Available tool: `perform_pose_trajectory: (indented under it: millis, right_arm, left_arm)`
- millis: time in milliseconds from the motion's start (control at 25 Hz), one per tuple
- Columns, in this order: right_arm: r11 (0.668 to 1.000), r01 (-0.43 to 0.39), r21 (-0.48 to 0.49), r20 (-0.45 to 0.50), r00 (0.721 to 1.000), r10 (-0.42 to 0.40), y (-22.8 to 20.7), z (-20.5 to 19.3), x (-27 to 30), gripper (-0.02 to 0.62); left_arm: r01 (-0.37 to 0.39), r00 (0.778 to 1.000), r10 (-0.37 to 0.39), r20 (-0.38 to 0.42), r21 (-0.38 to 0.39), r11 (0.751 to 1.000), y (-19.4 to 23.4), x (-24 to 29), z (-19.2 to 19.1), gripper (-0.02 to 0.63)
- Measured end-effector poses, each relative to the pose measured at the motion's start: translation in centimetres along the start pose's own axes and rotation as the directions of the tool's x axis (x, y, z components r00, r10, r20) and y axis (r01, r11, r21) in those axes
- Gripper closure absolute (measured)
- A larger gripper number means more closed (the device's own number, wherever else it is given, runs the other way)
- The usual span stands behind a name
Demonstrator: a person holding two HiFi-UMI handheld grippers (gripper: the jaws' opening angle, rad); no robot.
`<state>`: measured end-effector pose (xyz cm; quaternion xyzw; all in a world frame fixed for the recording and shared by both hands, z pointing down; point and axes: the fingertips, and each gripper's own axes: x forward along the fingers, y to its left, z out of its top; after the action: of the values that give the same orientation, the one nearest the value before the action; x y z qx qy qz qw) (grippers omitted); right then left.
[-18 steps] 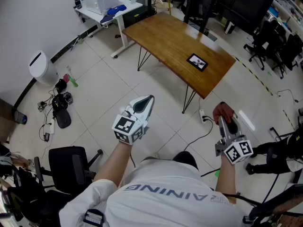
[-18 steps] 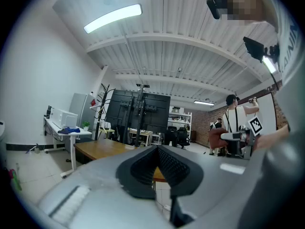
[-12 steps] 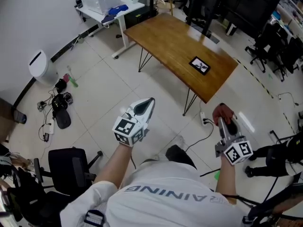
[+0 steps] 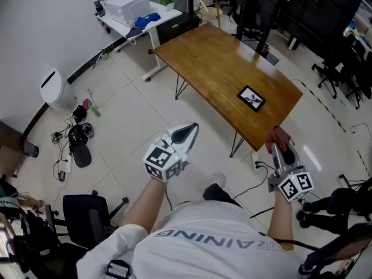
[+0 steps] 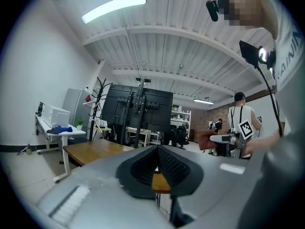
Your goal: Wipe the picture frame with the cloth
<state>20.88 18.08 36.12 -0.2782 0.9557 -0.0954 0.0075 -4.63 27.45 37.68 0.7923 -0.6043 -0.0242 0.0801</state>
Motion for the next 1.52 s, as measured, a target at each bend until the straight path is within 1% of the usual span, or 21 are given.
perform_pose_trajectory:
  millis: [160,280,400,600,760,880,1000,1160,1280,1360,1440,1520]
  right_arm:
    - [1.000,0.003,0.016,0.004,1.000,-0.003,-5.1,1.0,3.5,0.476]
    - [1.000,-0.001,0.016,0.009,1.000,0.001,-9.6,2.4,5.8,0.476]
    - [1.000,0.007,0.026,0.017,1.000,-0.008,-13.5,3.5,7.3,0.477]
    - [0.996,0.056,0.069,0.034,0.998,-0.058,-17.6,4.1,9.2,0.476]
    - [0.990,0.104,0.098,0.032,0.994,-0.108,-20.2,3.7,10.6,0.476]
    - [0.982,0.164,0.097,0.021,0.986,-0.167,-21.5,3.7,11.9,0.476]
    - [0.966,0.240,0.092,0.019,0.970,-0.243,-22.7,3.6,13.8,0.476]
    - [0.940,0.324,0.105,0.023,0.944,-0.328,-23.7,4.1,16.7,0.476]
    - [0.913,0.386,0.130,0.023,0.920,-0.392,-24.1,3.7,17.9,0.476]
    - [0.898,0.414,0.152,0.017,0.907,-0.421,-24.1,3.1,18.5,0.476]
    - [0.886,0.429,0.173,-0.006,0.900,-0.435,-24.1,2.0,18.8,0.476]
    - [0.876,0.441,0.196,-0.029,0.895,-0.444,-24.5,1.1,18.8,0.476]
  left_arm:
    - [-0.002,1.000,0.002,-0.002,0.019,1.000,2.0,6.7,1.7,0.600]
    - [-0.007,1.000,0.007,0.006,0.022,1.000,2.5,11.9,3.4,0.600]
    - [0.007,1.000,-0.007,-0.004,0.032,0.999,2.7,16.0,3.9,0.600]
    - [0.053,0.997,-0.051,-0.056,0.022,0.998,4.1,21.5,3.6,0.600]
    - [0.127,0.988,-0.123,-0.099,0.032,0.991,5.1,26.5,3.3,0.600]
    - [0.196,0.972,-0.192,-0.133,0.018,0.980,6.3,30.4,2.5,0.598]
    - [0.263,0.954,-0.259,-0.150,0.012,0.965,8.2,33.9,1.5,0.600]
    - [0.334,0.935,-0.327,-0.141,0.030,0.942,11.7,38.6,3.5,0.600]
    - [0.391,0.911,-0.383,-0.153,0.022,0.920,13.4,41.0,3.8,0.600]
    - [0.413,0.894,-0.405,-0.190,0.003,0.911,14.2,42.3,2.5,0.600]
    - [0.430,0.875,-0.422,-0.237,-0.023,0.903,13.9,43.0,0.3,0.600]
    - [0.451,0.844,-0.445,-0.300,-0.052,0.891,12.6,43.4,-2.7,0.600]
